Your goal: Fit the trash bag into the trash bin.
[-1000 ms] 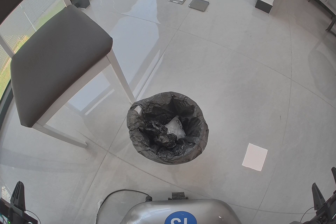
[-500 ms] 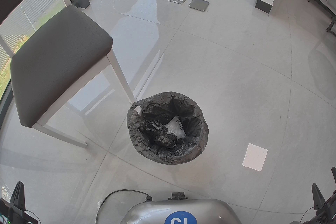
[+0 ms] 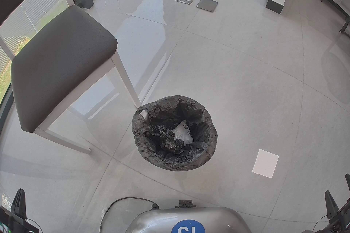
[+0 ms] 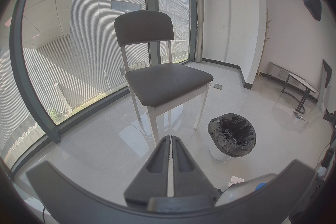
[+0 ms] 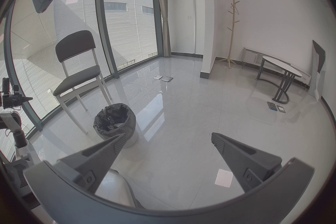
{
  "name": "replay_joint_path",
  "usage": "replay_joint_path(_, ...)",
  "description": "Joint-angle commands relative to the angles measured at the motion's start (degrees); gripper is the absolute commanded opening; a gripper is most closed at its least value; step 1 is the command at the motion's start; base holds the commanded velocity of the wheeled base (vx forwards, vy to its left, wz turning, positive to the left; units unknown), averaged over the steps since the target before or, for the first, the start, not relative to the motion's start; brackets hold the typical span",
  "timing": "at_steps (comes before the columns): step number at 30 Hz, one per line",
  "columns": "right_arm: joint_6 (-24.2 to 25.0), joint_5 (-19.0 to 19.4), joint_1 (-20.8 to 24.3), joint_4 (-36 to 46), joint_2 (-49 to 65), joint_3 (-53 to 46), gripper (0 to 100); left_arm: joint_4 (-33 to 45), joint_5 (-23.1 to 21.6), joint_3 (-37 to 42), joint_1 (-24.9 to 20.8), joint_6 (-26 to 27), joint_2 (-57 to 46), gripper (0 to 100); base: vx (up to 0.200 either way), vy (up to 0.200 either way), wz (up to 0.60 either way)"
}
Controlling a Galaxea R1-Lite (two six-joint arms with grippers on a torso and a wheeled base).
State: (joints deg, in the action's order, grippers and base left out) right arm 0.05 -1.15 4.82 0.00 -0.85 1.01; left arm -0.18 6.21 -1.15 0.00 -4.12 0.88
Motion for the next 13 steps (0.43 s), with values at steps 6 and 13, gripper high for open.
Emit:
replay_joint_path(6,0.0,0.0,0.0,0.0,0.9,-1.0,100,0.0,0.0,0.0,0.0,0.0,-0.9,0,0.000,0.000,0.00)
replay_joint_path(13,0.2,0.0,0.0,0.0,0.9,-1.0,100,0.0,-0.1,0.0,0.0,-0.1,-0.9,0,0.000,0.000,0.00)
